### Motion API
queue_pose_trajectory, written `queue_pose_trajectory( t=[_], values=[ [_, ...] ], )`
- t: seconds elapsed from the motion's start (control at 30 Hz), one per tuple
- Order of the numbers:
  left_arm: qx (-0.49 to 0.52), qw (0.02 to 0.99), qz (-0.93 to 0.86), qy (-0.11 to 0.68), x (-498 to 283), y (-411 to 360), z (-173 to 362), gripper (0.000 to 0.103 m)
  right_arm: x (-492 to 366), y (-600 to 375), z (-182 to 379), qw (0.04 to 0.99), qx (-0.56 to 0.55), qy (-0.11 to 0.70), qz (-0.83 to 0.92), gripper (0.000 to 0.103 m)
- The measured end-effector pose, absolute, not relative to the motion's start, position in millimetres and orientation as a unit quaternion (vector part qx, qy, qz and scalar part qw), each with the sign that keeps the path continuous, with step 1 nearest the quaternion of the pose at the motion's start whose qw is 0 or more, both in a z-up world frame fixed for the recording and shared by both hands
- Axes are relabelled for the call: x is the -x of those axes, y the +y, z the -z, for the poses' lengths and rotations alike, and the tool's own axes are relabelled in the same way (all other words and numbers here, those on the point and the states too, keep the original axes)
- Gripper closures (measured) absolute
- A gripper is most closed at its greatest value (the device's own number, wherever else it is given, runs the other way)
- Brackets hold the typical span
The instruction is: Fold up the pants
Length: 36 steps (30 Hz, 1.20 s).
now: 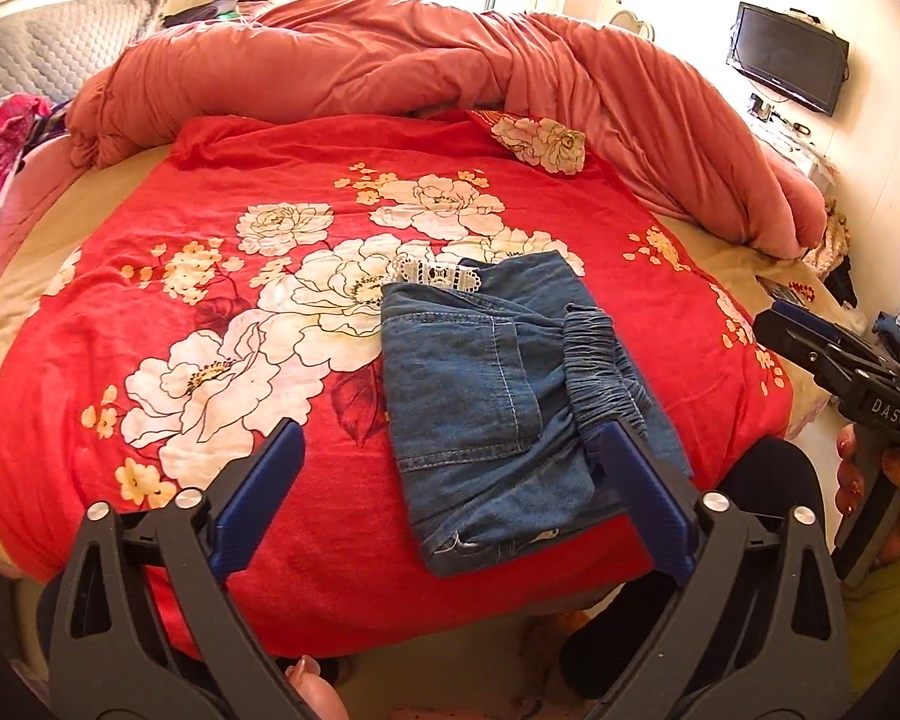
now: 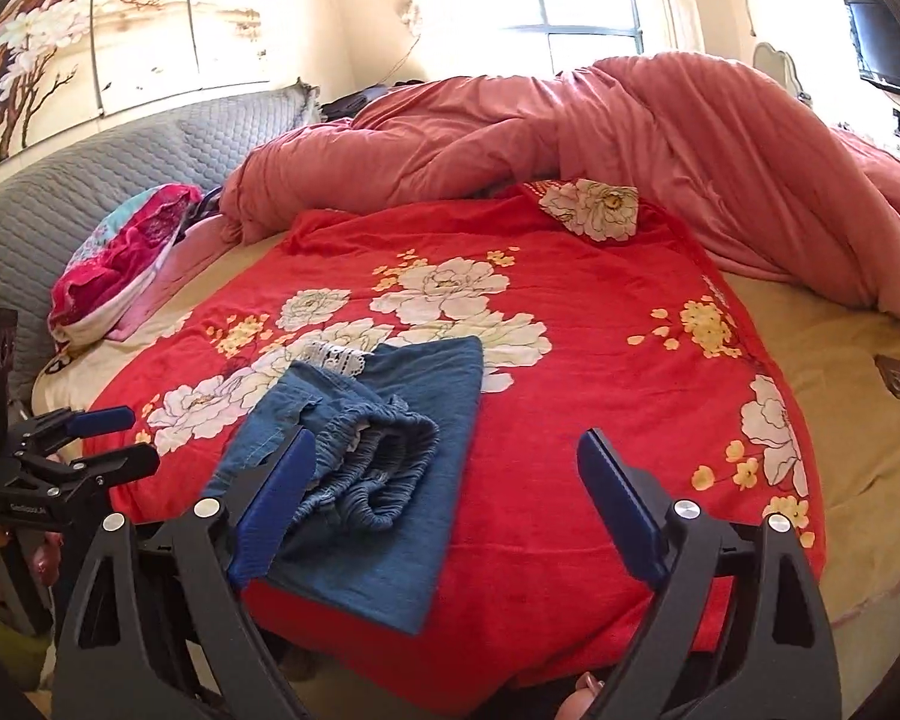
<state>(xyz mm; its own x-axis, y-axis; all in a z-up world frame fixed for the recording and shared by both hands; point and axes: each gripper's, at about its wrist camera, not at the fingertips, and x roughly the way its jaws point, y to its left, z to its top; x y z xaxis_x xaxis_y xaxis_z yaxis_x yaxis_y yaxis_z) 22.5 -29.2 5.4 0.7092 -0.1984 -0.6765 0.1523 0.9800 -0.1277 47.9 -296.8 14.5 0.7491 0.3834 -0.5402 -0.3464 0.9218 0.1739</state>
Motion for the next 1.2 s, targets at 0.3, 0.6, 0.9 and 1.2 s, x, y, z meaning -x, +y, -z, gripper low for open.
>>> queue_pose_trajectory(
  t=[0.3,0.6,0.9,1.2],
  values=[
    [0.029,0.92,0.086,0.382,-38.2,-29.0,3.2,0.009,-55.6,-302.5,-4.2,0.935,-0.04,0.305,-0.175,0.005],
    [0.045,0.913,0.076,0.398,-57.7,-19.0,17.1,0.009,-73.4,-302.0,11.4,0.926,-0.051,0.332,-0.175,0.005],
    [0.075,0.898,0.079,0.426,-84.1,-11.1,39.2,0.009,-104.4,-287.2,31.6,0.907,-0.044,0.376,-0.185,0.005],
    [0.08,0.889,0.081,0.444,-106.3,-15.5,59.3,0.009,-136.5,-268.4,62.2,0.88,-0.034,0.428,-0.203,0.007]
  ],
)
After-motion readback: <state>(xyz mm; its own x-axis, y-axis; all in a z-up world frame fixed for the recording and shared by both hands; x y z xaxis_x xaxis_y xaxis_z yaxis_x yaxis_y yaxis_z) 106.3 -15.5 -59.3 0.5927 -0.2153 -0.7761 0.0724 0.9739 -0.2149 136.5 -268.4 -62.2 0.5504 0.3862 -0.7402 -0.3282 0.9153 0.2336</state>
